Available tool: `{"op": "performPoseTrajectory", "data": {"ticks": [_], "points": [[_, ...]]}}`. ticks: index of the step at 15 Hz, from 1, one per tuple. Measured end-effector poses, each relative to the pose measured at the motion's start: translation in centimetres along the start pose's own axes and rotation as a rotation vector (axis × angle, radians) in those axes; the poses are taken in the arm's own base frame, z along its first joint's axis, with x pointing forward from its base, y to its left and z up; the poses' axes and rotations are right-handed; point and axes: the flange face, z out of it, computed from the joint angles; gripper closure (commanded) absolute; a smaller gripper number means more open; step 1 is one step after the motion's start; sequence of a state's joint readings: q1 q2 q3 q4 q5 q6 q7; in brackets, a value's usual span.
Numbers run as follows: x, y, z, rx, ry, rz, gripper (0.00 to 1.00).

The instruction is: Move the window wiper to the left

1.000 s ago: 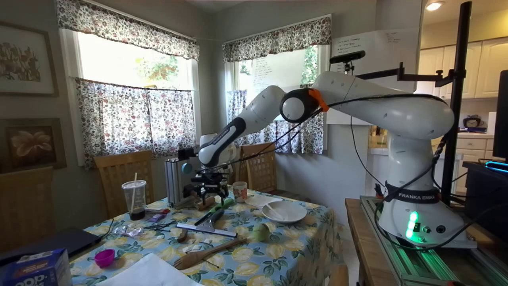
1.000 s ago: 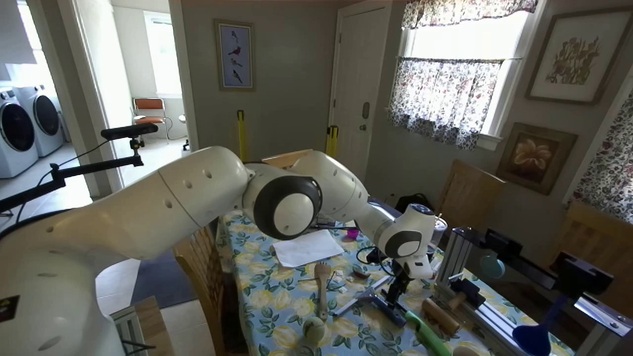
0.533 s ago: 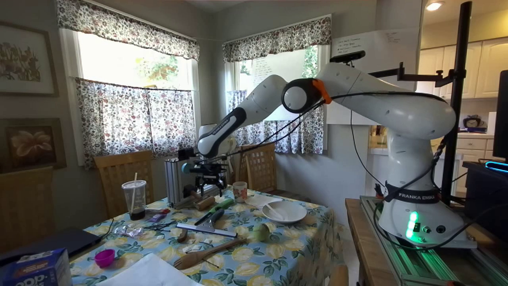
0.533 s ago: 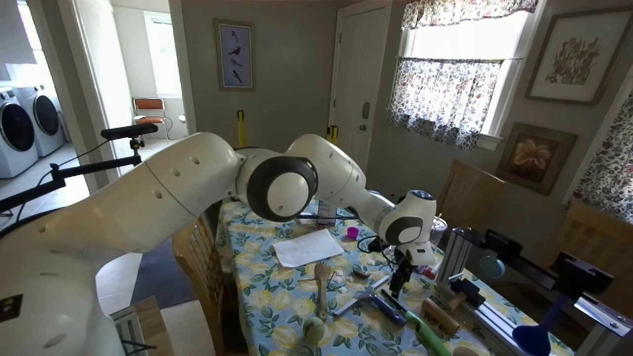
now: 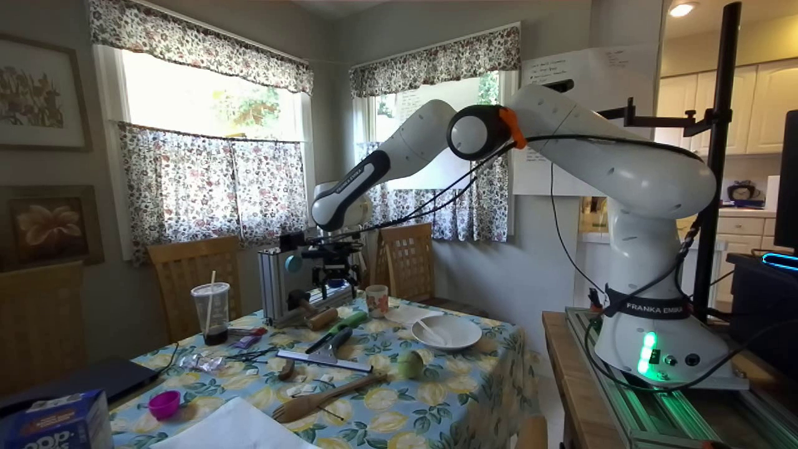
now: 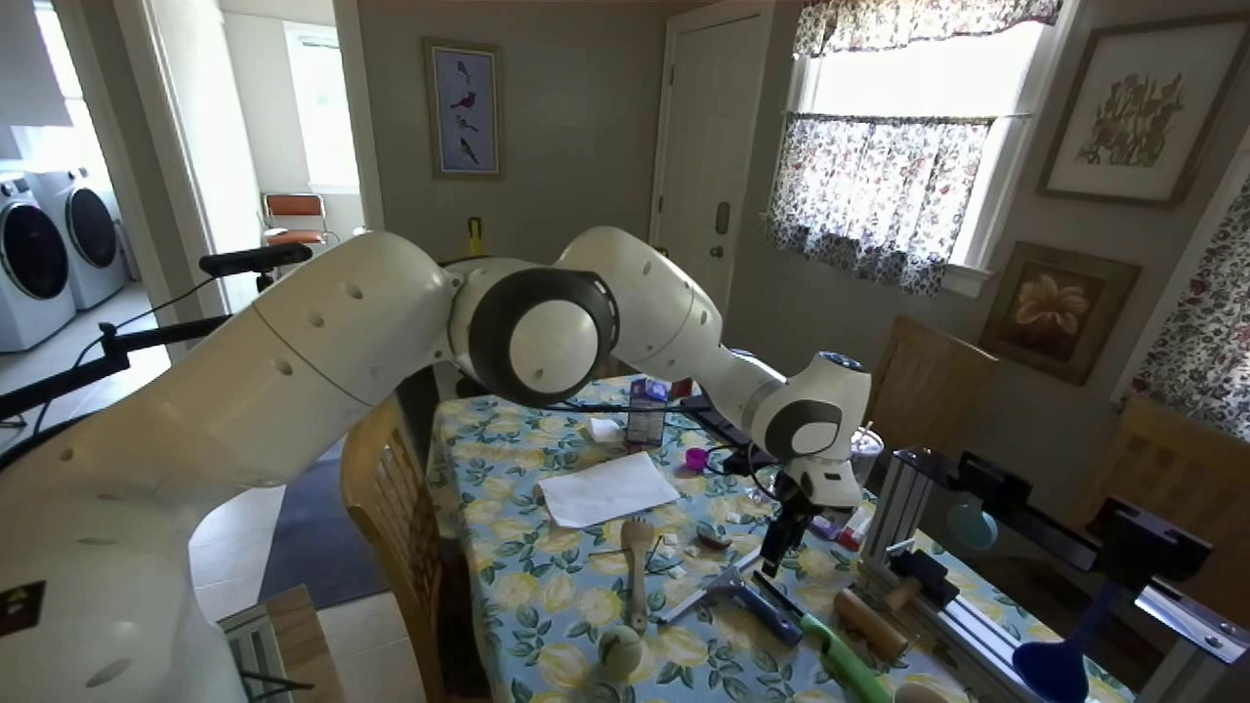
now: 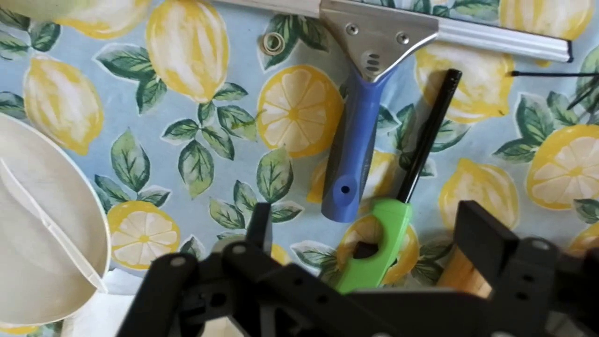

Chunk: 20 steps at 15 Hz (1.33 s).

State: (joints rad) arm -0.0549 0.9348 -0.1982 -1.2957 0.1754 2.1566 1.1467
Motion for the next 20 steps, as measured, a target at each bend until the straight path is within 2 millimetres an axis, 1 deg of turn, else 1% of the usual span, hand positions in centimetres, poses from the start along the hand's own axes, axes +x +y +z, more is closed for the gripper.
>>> {"op": "performPoseTrajectory", "data": {"ticks": [7,11,14,17,20], "points": [[0.6,1.6,3.0,-0.050,-0.019,0.015,0.00],[1.0,1.7,4.9,-0.029,-0.008,0.018,0.00],[1.3,1.9,6.7,-0.020,-0.004,0.024,0.00],[1.2,2.0,8.4,-0.016,-0.013,0.030,0.00],[1.0,2.0,9.5,0.001,-0.018,0.036,0.00]]}}
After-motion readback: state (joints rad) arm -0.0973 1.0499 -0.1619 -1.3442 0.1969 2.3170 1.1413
